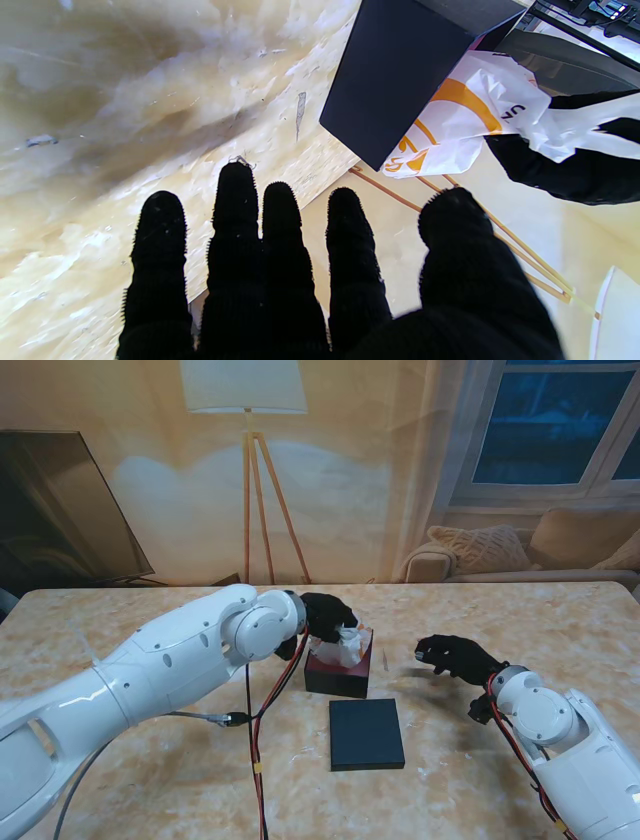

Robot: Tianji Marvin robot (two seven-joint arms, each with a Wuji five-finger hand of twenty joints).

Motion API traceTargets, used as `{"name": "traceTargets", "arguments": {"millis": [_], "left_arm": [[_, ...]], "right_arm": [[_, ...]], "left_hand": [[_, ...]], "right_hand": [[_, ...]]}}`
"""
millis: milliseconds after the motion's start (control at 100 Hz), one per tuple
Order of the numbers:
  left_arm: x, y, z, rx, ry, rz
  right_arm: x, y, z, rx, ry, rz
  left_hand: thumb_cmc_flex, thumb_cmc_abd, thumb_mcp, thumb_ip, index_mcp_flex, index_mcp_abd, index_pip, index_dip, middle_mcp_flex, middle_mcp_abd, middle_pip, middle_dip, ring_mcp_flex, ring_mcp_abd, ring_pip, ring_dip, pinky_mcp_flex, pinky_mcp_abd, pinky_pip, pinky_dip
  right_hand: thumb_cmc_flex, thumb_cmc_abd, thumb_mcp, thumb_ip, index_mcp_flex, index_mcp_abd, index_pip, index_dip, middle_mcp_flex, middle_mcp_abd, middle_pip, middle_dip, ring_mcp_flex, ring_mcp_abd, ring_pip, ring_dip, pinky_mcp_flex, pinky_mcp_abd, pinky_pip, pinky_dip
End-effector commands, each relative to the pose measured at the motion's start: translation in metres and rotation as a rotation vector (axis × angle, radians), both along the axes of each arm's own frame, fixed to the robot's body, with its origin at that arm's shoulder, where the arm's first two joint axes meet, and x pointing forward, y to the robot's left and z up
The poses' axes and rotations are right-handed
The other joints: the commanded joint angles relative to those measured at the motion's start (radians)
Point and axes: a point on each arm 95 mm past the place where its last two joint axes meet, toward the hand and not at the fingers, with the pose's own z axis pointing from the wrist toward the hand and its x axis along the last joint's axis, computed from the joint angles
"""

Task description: Pack mini donuts into a plastic bag, tie the opening and put the bag into the gift box

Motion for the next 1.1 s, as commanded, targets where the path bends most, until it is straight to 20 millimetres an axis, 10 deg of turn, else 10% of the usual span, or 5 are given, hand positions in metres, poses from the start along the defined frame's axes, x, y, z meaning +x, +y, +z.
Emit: {"name": "traceTargets", "arguments": {"millis": [0, 310, 900, 1090], "left_arm": [[-0.001, -0.009, 0.0, -0.001, 0.017, -0.012], [0.002, -0.016, -0.021, -0.024, 0.107, 0.027], [0.004, -0.017, -0.04, 0.018, 0.268, 0.085], [0.002, -0.015, -0.038, 0.001, 0.305, 0.111]], "right_arm": [[-0.004, 0.004, -0.004, 0.003, 0.016, 0.012], [-0.004, 0.003, -0.004, 0.006, 0.016, 0.014], [-0.004, 0.003, -0.004, 0.009, 0.016, 0.016], [-0.004, 0.003, -0.004, 0.009, 0.017, 0.017]], "left_hand": [[0.001, -0.011, 0.038, -0.008, 0.036, -0.017, 0.004, -0.018, 0.032, -0.014, -0.006, -0.013, 0.014, 0.003, 0.013, 0.006, 0.011, -0.015, 0.029, 0.015], [-0.007, -0.033, 0.053, -0.019, 0.075, -0.007, -0.016, -0.103, 0.072, -0.023, -0.05, -0.103, 0.057, -0.003, -0.047, -0.06, 0.097, -0.081, 0.052, -0.012], [-0.018, -0.006, 0.011, -0.022, 0.078, 0.038, -0.102, -0.152, 0.038, 0.0, -0.096, -0.218, 0.028, 0.019, -0.165, -0.157, 0.066, -0.047, -0.049, -0.068], [-0.082, 0.008, -0.045, -0.02, 0.053, 0.075, -0.231, -0.14, -0.093, 0.037, -0.054, -0.443, -0.074, 0.043, -0.285, -0.242, -0.051, 0.0, -0.179, -0.142]], "right_hand": [[0.006, 0.011, -0.011, 0.025, -0.012, -0.005, -0.007, 0.002, -0.002, -0.007, -0.011, 0.005, 0.007, -0.001, 0.005, 0.0, -0.008, 0.006, 0.006, -0.002], [0.007, 0.011, -0.011, 0.024, -0.01, -0.006, -0.006, 0.003, -0.003, -0.007, -0.012, 0.004, 0.006, -0.002, 0.004, 0.0, -0.007, 0.005, 0.006, -0.002], [0.009, 0.011, -0.01, 0.025, -0.009, -0.006, -0.005, 0.003, -0.007, -0.006, -0.014, 0.003, 0.005, -0.002, 0.004, -0.001, -0.009, 0.007, 0.005, -0.003], [0.012, 0.006, -0.009, 0.025, -0.008, -0.007, -0.005, 0.003, -0.007, -0.006, -0.014, 0.003, 0.006, -0.003, 0.005, 0.0, -0.007, 0.005, 0.005, -0.003]]}}
